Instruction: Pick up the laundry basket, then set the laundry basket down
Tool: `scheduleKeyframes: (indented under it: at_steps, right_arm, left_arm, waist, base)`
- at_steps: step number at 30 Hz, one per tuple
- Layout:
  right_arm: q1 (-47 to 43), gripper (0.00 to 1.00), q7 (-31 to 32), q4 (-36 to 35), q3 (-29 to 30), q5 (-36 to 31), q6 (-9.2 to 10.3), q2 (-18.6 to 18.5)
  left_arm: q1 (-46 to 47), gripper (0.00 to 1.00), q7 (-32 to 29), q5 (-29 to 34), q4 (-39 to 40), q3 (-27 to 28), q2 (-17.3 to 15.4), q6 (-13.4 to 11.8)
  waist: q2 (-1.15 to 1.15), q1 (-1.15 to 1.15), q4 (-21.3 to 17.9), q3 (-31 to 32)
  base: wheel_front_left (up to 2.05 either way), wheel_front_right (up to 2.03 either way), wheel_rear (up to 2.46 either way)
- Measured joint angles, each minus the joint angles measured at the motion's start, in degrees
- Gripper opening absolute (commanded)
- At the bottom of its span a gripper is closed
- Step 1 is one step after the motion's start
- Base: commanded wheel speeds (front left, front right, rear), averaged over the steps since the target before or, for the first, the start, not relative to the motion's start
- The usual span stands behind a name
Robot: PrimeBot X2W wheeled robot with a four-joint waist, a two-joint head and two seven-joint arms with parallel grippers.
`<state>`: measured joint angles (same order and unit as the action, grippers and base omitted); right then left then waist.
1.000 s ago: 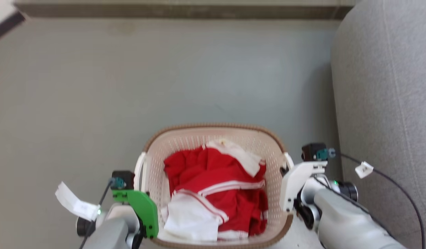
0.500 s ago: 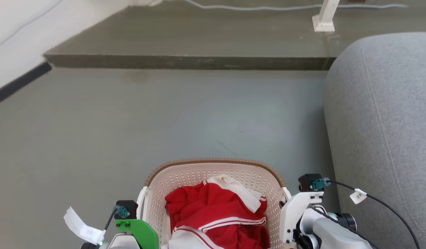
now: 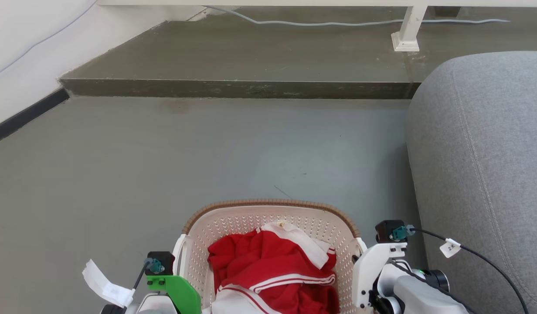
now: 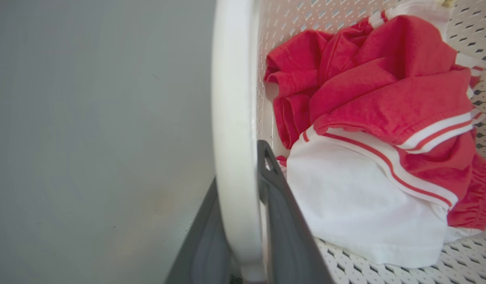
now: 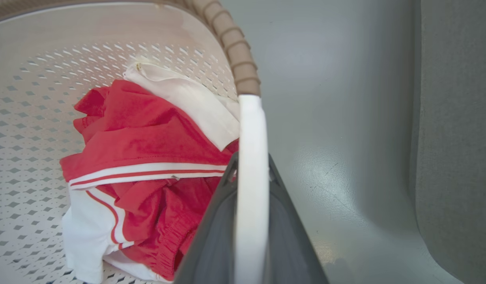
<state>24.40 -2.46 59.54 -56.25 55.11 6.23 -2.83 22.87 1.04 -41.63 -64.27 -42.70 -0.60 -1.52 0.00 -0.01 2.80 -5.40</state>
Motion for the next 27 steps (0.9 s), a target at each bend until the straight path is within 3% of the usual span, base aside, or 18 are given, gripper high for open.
scheduleKeyframes:
  at_steps: [27]
  right_arm:
    - [0.58, 0.00, -0.03, -0.23, -2.60, 2.45, 0.87, -0.33]
  left_arm:
    - [-0.02, 0.00, -0.07, -1.92, 0.32, -1.89, -0.14, -1.18]
  waist:
    - [0.00, 0.00, -0.16, -1.28]
  base:
    - [0.00, 0.00, 0.00]
